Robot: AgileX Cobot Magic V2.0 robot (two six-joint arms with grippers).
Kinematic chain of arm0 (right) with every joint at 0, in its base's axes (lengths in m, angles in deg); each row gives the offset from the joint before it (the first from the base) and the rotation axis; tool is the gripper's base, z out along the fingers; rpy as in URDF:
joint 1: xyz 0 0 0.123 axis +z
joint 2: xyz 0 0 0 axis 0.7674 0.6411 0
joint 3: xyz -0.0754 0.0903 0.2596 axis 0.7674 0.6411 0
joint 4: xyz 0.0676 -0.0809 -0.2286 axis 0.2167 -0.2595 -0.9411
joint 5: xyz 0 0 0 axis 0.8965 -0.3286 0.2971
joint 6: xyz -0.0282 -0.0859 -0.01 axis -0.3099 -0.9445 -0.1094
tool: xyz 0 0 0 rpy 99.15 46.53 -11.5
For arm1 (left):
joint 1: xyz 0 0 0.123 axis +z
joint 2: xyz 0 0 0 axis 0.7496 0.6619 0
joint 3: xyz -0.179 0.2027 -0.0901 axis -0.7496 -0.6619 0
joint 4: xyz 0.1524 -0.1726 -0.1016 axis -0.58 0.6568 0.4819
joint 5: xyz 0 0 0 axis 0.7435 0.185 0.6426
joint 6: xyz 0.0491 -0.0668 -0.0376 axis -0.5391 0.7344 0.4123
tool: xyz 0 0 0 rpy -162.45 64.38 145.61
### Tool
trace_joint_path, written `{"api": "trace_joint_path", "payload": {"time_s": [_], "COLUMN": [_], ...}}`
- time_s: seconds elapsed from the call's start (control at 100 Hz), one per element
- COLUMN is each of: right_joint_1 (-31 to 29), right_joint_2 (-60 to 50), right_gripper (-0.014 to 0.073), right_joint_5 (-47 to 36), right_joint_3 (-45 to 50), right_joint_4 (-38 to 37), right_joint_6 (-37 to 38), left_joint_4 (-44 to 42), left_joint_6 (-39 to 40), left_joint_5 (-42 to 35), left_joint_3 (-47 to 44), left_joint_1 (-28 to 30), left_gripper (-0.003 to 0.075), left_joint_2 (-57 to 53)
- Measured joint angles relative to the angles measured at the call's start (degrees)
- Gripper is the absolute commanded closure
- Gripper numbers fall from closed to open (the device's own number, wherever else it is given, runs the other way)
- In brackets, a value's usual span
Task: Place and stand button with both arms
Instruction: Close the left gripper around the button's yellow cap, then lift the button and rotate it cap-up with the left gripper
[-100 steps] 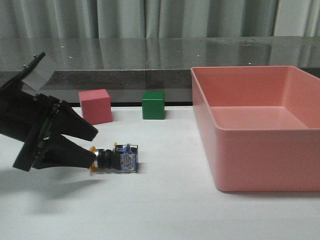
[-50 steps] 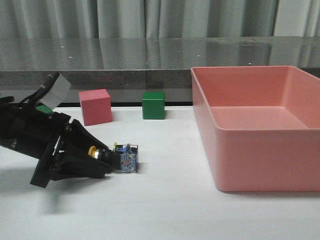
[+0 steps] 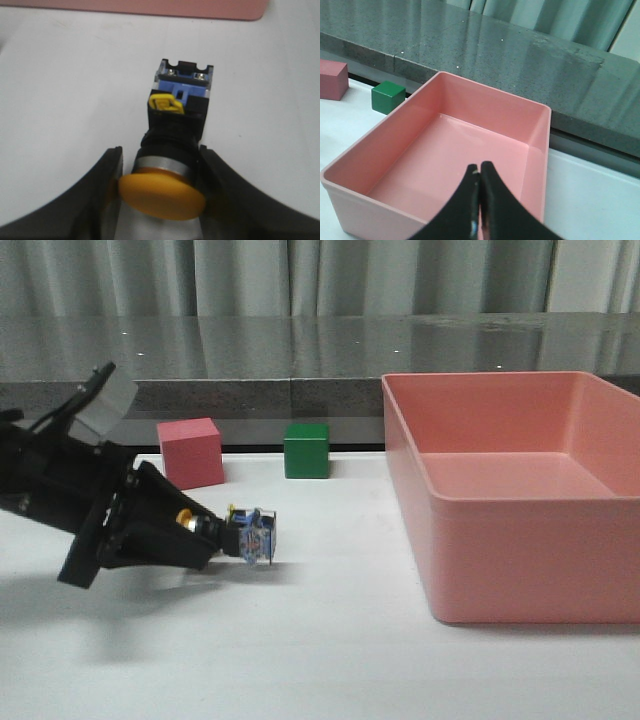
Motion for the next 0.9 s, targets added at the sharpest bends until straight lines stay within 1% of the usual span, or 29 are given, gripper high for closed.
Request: {"api": "trace_joint_path", "payload": {"time_s": [0.06,0.11,0.18,0.26,0.33,0.43,0.58,0.65,0.9], "right_joint_1": [0.0,0.0,0.0,0.0,0.0,0.0,0.0,0.0,0.0], "right_joint_2": [0.0,0.0,0.0,0.0,0.0,0.0,0.0,0.0,0.0], "right_gripper": [0.0655,0.0655,0.0655,0.0655,0.0655,0.0655,0.0655,0.0655,0.0655], "right_joint_5": [0.0,0.0,0.0,0.0,0.0,0.0,0.0,0.0,0.0], "right_joint_3": [0.0,0.0,0.0,0.0,0.0,0.0,0.0,0.0,0.0], "right_joint_4": [0.0,0.0,0.0,0.0,0.0,0.0,0.0,0.0,0.0], "right_joint_6": [0.0,0.0,0.0,0.0,0.0,0.0,0.0,0.0,0.0], "left_joint_4": [-2.0,-5.2,-12.1,-22.2,-31.3,-45.5,-70.8,-80.6,-105.4], "left_joint_6": [1.9,4.4,9.3,16.4,23.9,36.0,52.5,59.4,77.2], "left_joint_5": [-3.1,-7.1,-12.0,-15.1,-15.3,-13.1,-10.4,-10.1,-9.8], "left_joint_3": [0.1,0.6,2.2,4.7,7.8,12.5,17.7,18.9,19.7], "left_joint_1": [-0.4,-0.8,-1.9,-3.0,-4.2,-6.6,-12.4,-15.2,-25.0], "left_gripper": [0.0739,0.0739,0.0739,0.0739,0.0739,0.0739,0.0739,0.0739,0.0739], "left_joint_2": [-4.0,-7.4,-12.1,-16.3,-18.8,-20.1,-20.2,-20.2,-18.9]}}
